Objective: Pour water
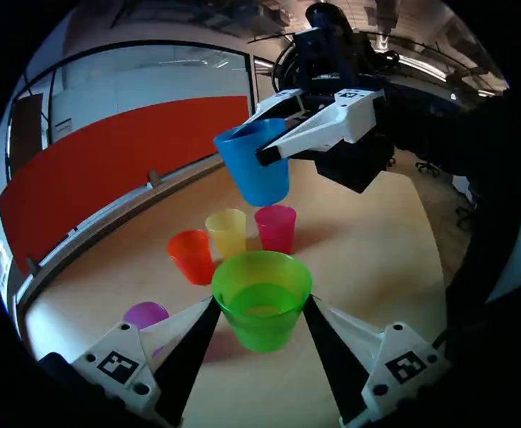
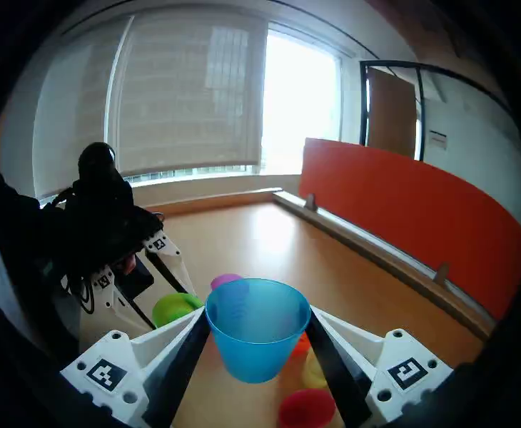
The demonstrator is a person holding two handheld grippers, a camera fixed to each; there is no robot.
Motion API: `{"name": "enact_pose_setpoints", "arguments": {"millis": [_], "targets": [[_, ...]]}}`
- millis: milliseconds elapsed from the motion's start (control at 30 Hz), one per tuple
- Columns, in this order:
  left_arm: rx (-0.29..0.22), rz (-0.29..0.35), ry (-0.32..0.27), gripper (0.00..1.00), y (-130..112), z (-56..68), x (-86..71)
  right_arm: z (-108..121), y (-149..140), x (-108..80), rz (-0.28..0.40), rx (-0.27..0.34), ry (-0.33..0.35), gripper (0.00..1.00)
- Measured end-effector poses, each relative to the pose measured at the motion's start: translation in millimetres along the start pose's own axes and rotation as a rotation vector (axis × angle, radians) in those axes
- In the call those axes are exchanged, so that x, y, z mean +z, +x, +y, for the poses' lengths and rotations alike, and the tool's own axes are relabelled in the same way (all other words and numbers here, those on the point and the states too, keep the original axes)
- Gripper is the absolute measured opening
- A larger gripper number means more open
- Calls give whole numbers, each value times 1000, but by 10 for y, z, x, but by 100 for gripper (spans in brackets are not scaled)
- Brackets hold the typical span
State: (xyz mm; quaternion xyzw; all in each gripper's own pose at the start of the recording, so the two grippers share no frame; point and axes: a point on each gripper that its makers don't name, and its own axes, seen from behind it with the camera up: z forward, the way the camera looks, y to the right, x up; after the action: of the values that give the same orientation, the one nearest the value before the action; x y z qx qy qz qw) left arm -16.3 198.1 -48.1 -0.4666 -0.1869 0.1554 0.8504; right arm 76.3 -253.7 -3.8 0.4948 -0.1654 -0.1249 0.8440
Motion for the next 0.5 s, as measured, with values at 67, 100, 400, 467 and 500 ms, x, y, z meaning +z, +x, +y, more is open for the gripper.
{"name": "enact_pose_setpoints", "arguments": {"millis": [67, 100, 400, 467, 500], "targets": [[-2, -5, -3, 83, -18, 5, 5, -13, -26, 11, -6, -1, 4, 91], [-2, -7, -4, 83, -27, 7, 6, -20, -40, 16, -8, -1, 6, 92], [-1, -34, -14, 83, -132, 39, 9, -76, -212, 60, -38, 3, 19, 92], [-2, -39, -17, 83, -155, 49, 12, -85, -252, 71, -44, 7, 21, 92], [-2, -42, -18, 83, -166, 53, 13, -89, -270, 76, -47, 9, 22, 92]]}}
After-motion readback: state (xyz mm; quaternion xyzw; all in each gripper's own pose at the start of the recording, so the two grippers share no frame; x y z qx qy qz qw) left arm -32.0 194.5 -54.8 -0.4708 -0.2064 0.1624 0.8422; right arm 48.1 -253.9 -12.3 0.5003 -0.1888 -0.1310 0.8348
